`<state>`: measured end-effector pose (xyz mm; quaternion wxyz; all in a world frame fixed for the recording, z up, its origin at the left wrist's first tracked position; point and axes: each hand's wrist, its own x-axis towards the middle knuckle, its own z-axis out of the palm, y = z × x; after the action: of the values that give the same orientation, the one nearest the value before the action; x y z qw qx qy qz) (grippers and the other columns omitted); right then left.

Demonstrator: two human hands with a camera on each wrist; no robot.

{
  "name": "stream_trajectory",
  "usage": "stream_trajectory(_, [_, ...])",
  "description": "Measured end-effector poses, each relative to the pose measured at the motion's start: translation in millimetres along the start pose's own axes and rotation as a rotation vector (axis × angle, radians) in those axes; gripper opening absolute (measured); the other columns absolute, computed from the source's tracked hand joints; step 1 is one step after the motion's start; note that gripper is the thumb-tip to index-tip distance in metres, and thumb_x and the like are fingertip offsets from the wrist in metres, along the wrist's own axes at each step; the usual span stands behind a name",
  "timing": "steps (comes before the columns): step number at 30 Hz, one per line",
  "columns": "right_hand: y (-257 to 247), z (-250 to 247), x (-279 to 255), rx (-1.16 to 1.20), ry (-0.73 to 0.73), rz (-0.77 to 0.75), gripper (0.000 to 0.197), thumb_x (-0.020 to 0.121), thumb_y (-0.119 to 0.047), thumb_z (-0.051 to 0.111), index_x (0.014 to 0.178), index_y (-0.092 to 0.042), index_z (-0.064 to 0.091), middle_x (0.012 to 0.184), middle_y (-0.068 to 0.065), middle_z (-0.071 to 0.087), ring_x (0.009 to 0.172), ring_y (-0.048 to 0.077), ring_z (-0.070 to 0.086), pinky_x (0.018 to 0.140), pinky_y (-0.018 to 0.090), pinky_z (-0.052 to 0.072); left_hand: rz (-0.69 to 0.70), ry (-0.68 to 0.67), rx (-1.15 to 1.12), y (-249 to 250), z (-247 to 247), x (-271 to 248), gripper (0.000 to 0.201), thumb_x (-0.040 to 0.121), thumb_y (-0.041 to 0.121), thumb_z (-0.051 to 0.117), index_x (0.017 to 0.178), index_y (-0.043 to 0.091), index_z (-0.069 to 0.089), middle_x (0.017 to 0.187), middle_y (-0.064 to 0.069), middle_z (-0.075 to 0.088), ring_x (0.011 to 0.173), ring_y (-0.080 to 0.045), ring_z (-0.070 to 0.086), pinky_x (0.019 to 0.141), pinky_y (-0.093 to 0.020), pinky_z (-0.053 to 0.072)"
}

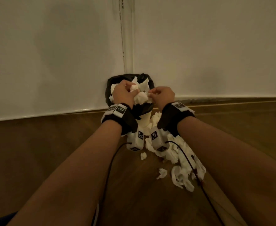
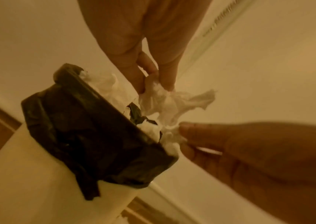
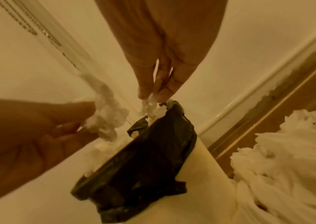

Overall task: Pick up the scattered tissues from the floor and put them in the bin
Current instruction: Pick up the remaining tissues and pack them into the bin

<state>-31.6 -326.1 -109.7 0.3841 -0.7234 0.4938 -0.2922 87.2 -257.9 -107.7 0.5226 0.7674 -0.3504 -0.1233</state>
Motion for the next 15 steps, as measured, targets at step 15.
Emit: stream_trajectory(15, [3.6,43.2,4.0,-0.483,-0.316,-0.287,0.033,0.098,-0.020,0.034,0.121,-0.003,0.049,0.125,0.018,0.051,0.108,0.032,0.050,0.087,0.034,0.039,0.240,-0.408,0.774,-27.0,13.2,5.5,0.029,0.098,0.015,0.035,0.103,0.000,0.059,0.111,-0.018,0.059,0.099,-0.030,0.058,0.084,-0.036,0.046])
